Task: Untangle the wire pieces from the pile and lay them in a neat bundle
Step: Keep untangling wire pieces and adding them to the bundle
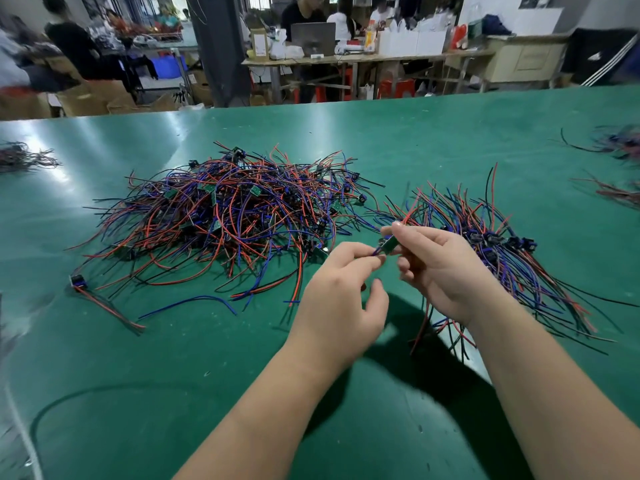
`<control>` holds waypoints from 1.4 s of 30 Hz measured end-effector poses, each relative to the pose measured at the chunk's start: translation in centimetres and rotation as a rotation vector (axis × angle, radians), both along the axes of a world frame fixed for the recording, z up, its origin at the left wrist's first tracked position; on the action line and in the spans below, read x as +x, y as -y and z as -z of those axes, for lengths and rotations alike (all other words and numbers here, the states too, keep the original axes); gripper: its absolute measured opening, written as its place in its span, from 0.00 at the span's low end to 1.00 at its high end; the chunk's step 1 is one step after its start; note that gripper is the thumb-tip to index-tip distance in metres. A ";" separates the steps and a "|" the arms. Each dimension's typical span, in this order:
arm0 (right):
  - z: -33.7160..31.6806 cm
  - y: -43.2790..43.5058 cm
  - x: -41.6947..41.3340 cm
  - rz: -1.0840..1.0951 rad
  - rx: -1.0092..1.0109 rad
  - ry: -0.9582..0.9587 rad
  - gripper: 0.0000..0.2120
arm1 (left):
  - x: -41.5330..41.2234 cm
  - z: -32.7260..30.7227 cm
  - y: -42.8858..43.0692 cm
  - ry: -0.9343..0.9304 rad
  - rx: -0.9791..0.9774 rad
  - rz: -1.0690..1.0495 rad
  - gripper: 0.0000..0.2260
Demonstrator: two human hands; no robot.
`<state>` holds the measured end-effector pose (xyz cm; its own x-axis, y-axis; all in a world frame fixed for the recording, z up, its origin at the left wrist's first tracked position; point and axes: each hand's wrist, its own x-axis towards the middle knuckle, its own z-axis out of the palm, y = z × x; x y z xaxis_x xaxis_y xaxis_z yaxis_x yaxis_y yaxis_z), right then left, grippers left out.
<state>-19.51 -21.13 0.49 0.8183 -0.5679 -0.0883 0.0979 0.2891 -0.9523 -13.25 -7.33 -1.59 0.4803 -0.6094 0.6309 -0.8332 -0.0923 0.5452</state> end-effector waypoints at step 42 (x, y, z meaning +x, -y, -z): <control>-1.0 1.0 -0.8 0.251 0.060 0.106 0.06 | 1.8 0.4 -0.3 -0.394 0.028 -0.177 0.06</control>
